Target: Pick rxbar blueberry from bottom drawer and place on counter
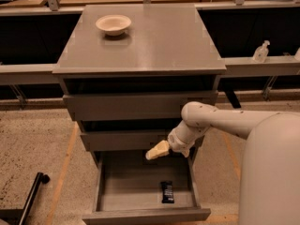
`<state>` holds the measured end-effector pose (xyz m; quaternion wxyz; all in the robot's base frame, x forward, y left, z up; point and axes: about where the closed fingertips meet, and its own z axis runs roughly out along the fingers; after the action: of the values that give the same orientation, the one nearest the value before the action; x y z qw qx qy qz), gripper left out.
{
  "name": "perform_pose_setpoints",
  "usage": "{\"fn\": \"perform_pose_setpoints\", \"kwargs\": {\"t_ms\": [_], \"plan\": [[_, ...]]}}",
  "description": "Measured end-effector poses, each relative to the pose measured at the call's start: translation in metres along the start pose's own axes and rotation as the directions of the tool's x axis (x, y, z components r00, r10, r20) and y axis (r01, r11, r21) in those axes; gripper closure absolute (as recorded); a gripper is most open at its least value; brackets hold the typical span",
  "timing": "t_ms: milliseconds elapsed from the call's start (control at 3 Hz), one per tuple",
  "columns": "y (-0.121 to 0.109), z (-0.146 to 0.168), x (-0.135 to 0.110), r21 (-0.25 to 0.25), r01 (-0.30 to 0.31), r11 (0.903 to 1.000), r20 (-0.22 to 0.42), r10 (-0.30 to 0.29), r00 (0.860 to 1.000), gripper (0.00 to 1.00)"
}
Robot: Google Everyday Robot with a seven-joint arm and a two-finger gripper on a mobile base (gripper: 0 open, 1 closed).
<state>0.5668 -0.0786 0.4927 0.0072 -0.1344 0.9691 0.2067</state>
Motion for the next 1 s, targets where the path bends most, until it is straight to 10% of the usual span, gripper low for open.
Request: {"fn": "perform_pose_setpoints", "kwargs": {"t_ms": [1000], "plan": [[-0.03, 0.053, 0.0, -0.134, -0.183, 0.9739, 0.018, 0.187, 0.982, 0.0]]}}
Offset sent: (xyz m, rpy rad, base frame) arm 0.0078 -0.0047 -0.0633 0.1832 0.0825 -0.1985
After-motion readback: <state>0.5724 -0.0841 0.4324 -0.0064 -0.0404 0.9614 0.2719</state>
